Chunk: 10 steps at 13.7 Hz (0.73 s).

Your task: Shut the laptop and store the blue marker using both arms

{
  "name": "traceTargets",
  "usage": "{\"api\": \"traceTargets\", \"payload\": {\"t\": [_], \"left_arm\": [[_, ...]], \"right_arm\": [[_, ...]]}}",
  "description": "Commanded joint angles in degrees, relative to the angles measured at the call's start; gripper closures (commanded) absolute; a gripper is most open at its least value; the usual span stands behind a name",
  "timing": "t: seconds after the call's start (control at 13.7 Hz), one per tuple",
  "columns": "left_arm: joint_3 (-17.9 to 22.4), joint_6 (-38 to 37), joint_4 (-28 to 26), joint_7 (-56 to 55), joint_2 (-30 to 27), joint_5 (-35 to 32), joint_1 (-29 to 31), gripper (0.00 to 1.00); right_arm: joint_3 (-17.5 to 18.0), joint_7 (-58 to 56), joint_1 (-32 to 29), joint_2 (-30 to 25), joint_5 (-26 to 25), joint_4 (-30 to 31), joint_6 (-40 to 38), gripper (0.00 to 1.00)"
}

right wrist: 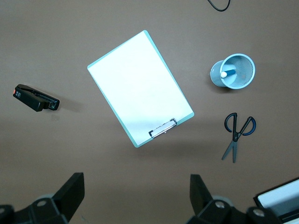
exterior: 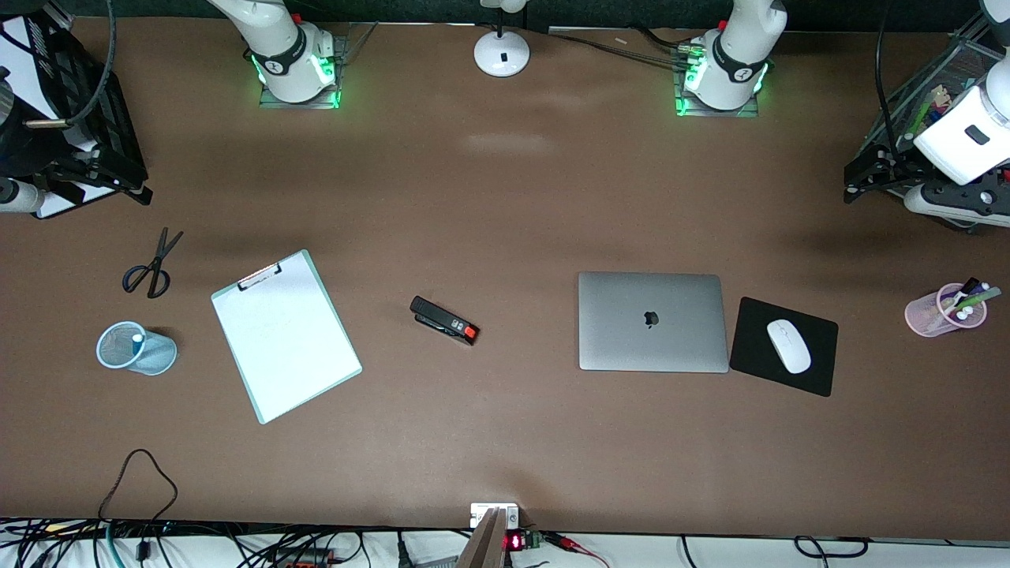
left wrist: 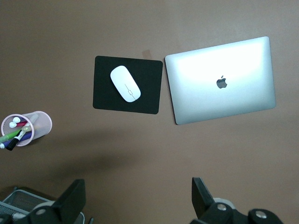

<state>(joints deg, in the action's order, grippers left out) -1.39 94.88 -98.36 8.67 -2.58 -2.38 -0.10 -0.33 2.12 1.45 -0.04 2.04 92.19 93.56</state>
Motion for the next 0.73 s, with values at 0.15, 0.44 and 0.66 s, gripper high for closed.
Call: {"api": "traceTargets", "payload": {"t": [0.15, 0.44, 0.66], "left_arm": [[0.0, -0.9, 1.2, 1.0, 0.4, 0.3, 0.0, 0.0], [0.0, -0.9, 1.2, 0.9, 0.4, 0.4, 0.0, 0.0], [0.0, -0.5, 1.2, 0.9, 0.4, 0.4, 0.0, 0.0]], "right_arm": [[-0.4, 0.2, -0.3, -1.6, 0.3, 1.7, 0.0, 0.0], [-0.4, 0.8, -0.2, -1.9, -0.9, 2.2, 0.0, 0.0], [-0.3, 0.8, -0.1, -2.0, -2.2, 2.2, -0.1, 0.0]]}}
